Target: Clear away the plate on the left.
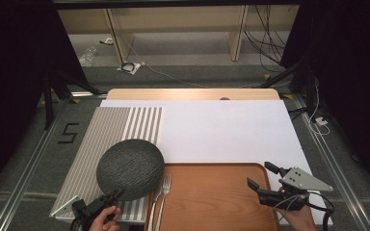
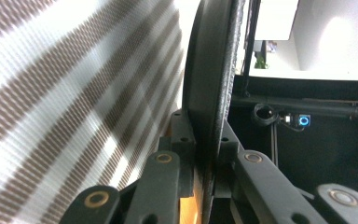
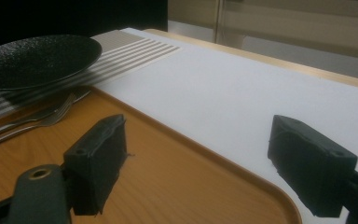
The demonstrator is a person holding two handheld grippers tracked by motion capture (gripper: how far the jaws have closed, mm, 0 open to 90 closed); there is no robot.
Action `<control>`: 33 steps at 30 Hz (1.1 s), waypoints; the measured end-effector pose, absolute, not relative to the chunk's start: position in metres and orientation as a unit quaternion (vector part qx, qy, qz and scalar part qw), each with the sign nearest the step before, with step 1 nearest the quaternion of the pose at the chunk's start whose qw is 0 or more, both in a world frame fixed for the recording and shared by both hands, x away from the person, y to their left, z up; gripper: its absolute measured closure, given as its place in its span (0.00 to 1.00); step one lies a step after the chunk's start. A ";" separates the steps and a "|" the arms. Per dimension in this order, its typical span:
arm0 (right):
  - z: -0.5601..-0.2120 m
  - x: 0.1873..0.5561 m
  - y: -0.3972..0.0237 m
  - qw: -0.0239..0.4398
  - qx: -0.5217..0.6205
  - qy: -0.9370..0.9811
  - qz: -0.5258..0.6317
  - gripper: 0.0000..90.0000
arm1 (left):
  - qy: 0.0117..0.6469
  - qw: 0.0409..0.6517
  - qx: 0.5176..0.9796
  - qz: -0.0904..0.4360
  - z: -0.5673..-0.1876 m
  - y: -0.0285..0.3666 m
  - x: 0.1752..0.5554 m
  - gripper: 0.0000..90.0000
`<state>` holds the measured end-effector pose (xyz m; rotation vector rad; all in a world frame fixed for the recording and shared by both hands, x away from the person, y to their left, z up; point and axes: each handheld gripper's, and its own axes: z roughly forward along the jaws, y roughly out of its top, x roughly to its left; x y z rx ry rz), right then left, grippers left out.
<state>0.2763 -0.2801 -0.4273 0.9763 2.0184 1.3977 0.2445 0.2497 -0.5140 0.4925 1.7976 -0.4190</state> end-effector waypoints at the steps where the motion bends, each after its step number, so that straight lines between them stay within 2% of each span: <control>1: -0.427 0.276 -0.280 0.248 0.358 0.740 0.512 0.23 | 0.764 0.580 0.217 -0.180 -0.514 0.248 0.244 0.93; 16: -0.427 0.276 -0.280 0.248 0.357 0.741 0.512 0.23 | 0.753 0.574 0.240 -0.214 -0.508 0.227 0.243 0.92; 33: -0.427 0.276 -0.280 0.247 0.358 0.741 0.512 0.23 | 0.736 0.565 0.293 -0.230 -0.502 0.204 0.244 0.91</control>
